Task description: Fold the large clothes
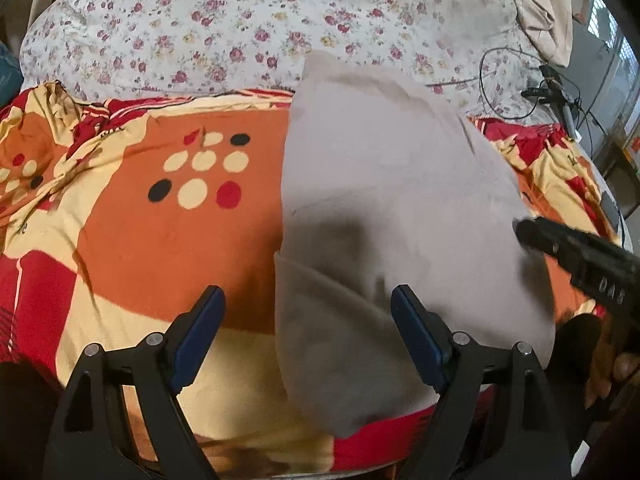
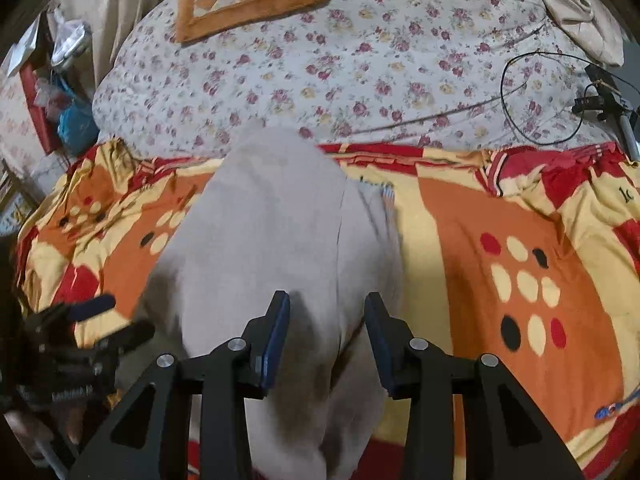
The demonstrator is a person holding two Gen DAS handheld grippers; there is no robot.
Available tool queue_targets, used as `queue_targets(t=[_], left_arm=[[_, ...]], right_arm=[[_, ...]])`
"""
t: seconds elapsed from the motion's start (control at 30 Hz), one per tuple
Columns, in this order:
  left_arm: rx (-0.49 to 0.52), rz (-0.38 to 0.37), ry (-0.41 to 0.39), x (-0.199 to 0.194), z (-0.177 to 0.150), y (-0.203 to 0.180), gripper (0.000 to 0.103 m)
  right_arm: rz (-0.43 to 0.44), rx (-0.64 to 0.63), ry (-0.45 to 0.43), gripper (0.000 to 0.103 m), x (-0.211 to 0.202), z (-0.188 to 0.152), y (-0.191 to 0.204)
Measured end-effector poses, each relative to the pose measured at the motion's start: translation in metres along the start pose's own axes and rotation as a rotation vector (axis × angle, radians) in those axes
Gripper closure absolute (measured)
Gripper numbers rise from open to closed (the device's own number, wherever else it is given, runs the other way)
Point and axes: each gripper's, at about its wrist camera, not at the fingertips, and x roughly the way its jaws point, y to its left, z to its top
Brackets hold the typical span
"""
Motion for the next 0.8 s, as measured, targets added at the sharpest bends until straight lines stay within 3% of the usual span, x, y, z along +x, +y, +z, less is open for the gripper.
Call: queue_targets(t=[0.17,0.3,0.57,0.73,0.8], left_arm=[[0.015,0.035,0.052,0.013,-0.015,0.0,0.018],[-0.011,0.023,0.061,0.013,-0.016,0.003,0.018],[-0.005,0.041,-0.08,-0.021,0.009,-0.004,0.018],[-0.003,0.071,-0.157,-0.037,0.02,-0.009,0.018],[0.0,0.071,-0.165,-0.039,0.019,-0.011,0.018]], right_arm=[[-0.042,-0.019,0.05,0.061,0.021,-0.025,-0.003],[-0.054,-0.011,0.053,0.053,0.019,-0.025,-0.005],[-0.086,-0.015,-0.013,0.046,-0.012,-0.017,0.01],[-0.119,-0.02,-0.067,0.027,-0.028,-0.015,0.019],[-0.127,-0.01,-0.079,0.024,-0.031,-0.015,0.02]])
